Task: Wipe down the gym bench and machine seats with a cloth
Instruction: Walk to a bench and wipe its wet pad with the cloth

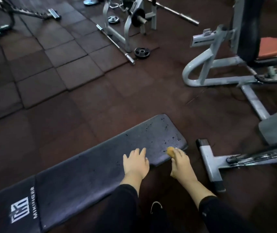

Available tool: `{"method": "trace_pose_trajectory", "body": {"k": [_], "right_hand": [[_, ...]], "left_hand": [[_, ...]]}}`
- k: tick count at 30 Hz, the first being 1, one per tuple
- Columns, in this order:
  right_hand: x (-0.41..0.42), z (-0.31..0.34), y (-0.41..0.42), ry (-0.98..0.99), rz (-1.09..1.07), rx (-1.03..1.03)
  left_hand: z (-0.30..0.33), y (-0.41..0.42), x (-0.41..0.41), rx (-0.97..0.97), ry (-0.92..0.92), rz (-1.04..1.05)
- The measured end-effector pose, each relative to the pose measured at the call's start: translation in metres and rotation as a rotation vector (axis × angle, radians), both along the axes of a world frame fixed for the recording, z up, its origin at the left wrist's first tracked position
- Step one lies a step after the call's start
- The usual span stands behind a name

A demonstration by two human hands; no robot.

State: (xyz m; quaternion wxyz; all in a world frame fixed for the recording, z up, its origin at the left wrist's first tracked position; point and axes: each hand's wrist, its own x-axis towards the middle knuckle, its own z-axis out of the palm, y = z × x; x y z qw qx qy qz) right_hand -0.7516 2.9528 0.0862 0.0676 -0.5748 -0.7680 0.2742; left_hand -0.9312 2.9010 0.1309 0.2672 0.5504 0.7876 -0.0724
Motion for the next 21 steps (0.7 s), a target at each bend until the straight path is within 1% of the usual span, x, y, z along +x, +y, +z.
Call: {"method": "trace_pose_trajectory", "body": {"k": [5, 8, 12, 14, 19, 21], "right_hand": [[0.009, -0.084, 0.043, 0.013, -0.003, 0.034], [0.011, -0.141, 0.073, 0.011, 0.026, 0.167], [0.017, -0.207, 0.112, 0.045, -0.023, 0.288], [0.019, -0.238, 0.13, 0.043, 0.04, 0.356], [0.025, -0.297, 0.154, -0.041, 0.124, 0.395], [0.027, -0.305, 0.156, -0.001, 0.115, 0.447]], "left_hand": [[-0.077, 0.039, 0.008, -0.006, -0.044, -0.014], [-0.137, 0.062, 0.009, 0.025, -0.03, -0.041], [-0.214, 0.091, 0.01, 0.082, -0.006, -0.126], [-0.248, 0.109, 0.011, 0.148, 0.003, -0.171], [-0.314, 0.153, 0.009, 0.409, 0.04, -0.284], [-0.331, 0.166, 0.005, 0.5, 0.034, -0.308]]}}
